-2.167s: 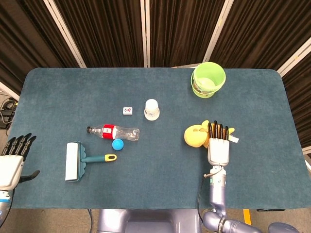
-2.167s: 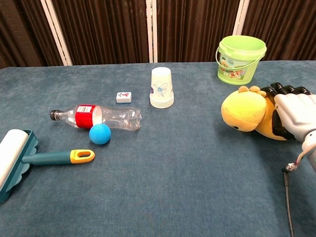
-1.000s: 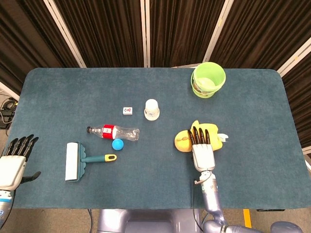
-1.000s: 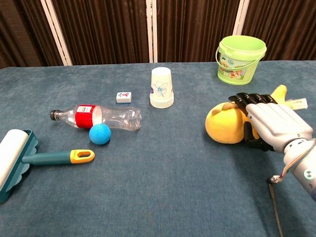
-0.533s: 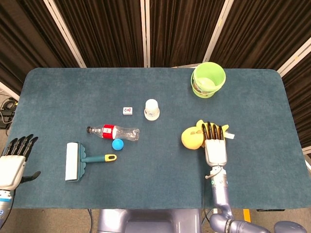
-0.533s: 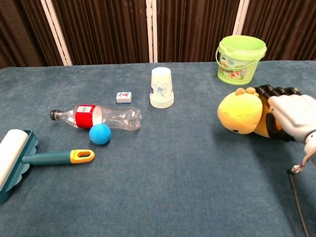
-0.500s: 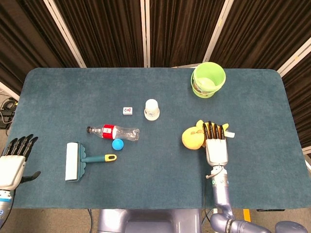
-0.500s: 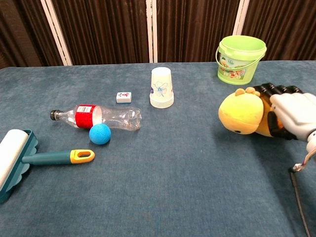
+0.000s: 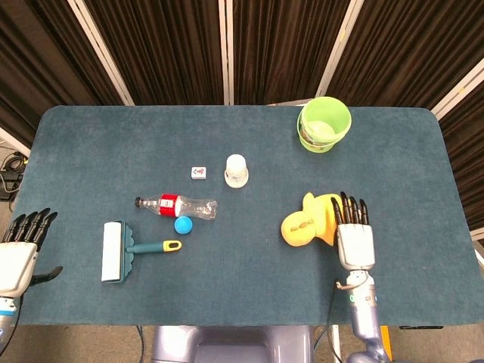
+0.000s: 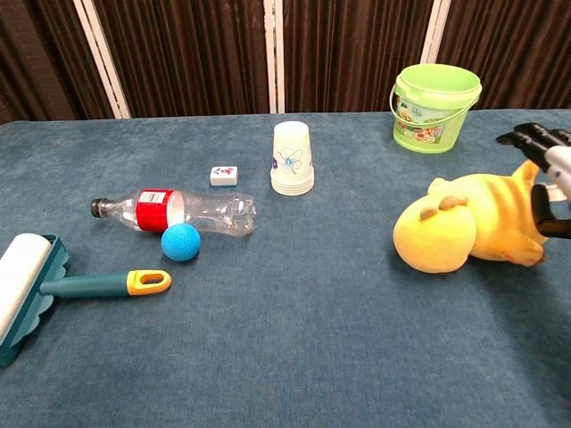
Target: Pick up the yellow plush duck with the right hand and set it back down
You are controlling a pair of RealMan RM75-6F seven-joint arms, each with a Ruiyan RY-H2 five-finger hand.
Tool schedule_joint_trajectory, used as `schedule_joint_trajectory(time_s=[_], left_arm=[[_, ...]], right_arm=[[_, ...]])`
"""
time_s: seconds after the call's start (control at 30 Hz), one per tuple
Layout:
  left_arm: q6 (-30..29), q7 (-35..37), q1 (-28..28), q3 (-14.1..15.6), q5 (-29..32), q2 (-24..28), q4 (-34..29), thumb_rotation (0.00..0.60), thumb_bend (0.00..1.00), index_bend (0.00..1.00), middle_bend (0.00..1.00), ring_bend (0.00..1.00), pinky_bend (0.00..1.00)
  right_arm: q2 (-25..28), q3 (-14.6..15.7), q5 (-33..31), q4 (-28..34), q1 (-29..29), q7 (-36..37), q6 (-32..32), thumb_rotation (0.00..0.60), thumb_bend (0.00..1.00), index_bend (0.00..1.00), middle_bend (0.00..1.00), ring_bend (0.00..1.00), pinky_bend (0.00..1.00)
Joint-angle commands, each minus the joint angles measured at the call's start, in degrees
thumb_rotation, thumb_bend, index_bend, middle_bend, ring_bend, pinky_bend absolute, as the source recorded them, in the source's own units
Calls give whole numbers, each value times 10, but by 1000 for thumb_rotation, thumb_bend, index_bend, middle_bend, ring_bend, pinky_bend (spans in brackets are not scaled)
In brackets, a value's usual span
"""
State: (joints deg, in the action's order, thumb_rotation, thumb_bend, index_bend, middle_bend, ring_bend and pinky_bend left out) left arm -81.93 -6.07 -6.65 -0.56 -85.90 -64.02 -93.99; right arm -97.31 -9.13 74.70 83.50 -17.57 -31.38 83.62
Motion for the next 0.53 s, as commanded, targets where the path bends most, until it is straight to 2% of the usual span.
schedule_joint_trajectory(time_s=[0.03, 0.2, 0.4, 0.53], left_arm=[[-7, 6, 1, 0, -6, -2, 3, 600, 133, 0, 0, 0, 0], [-25, 25, 3, 0, -27, -10, 15, 600, 130, 0, 0, 0, 0], [-44, 28, 5, -1, -46, -21, 31, 600, 126, 0, 0, 0, 0], [-48, 24, 6, -1, -50, -26, 38, 600, 125, 0, 0, 0, 0]], right_arm=[[53, 29, 24, 43, 27, 34, 13, 600, 786, 0, 0, 0, 0], [121, 68, 80, 49, 53, 90, 34, 600, 428, 0, 0, 0, 0], [164, 94, 129, 29, 81, 149, 71, 600, 253, 0, 0, 0, 0], [192, 104, 148, 23, 97, 182, 91, 600, 219, 0, 0, 0, 0]])
